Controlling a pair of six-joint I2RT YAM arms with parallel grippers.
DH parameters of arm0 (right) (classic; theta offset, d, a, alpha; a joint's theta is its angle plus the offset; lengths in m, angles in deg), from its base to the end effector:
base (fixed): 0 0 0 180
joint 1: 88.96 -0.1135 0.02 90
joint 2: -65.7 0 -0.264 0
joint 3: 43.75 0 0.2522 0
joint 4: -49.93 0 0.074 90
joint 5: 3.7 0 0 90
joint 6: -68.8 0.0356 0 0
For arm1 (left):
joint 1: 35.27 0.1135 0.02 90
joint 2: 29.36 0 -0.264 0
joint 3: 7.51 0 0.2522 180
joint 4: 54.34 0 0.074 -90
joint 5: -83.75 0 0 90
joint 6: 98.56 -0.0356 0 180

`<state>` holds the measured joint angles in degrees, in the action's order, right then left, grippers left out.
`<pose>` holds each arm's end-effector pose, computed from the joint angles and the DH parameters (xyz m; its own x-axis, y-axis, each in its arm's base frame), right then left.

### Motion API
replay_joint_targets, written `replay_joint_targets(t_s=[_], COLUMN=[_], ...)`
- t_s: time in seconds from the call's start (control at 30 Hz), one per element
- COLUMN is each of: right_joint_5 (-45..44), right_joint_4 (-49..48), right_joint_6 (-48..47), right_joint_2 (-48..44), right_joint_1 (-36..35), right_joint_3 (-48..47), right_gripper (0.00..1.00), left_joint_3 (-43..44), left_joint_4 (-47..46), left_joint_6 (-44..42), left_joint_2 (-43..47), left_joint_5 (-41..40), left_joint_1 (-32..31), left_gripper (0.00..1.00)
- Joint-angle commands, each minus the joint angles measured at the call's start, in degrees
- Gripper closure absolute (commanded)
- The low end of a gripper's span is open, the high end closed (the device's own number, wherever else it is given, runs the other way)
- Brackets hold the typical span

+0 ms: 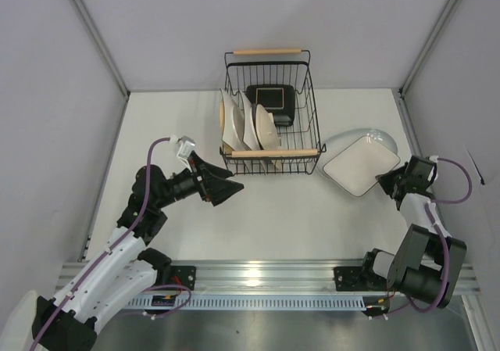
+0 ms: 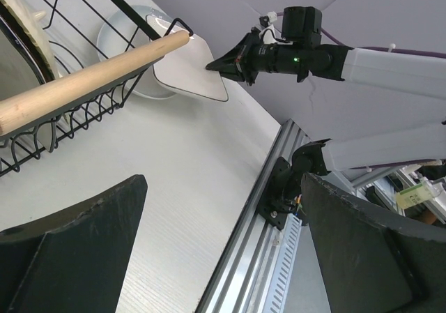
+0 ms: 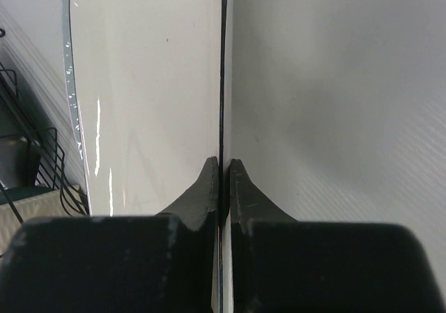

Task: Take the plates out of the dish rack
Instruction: Place the plate on the table

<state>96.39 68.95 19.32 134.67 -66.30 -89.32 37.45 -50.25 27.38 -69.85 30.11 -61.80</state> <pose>0.2213 -0.0856 0.1862 -0.3043 0.8202 -0.4844 0.6021 0.5597 0.5695 0.1456 -0.0963 0.3053 -0.5176 -0.2699 -0.8119 0.7242 0.3672 -0.5837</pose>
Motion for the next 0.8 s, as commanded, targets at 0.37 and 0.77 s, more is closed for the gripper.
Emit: replay_joint_targets(t_s=[0.37, 0.77], right_joint_5=[-19.7, -31.6], right_joint_4=[-10.9, -9.9], right_joint_6=[16.1, 24.3], right_joint_2=[-6.6, 0.7], right_joint_1=[-10.1, -15.4], right_joint_3=[0.4, -2.6], right_gripper=[1.00, 1.00], left_joint_3=[2.3, 2.2], left_joint_4=[-1.0, -0.7], left_joint_6=[-0.5, -0.8], left_joint_2=[0.7, 0.9], left_joint_5=[0.2, 0.3], left_joint_1=[-0.5, -0.4], left_gripper=[0.00, 0.00])
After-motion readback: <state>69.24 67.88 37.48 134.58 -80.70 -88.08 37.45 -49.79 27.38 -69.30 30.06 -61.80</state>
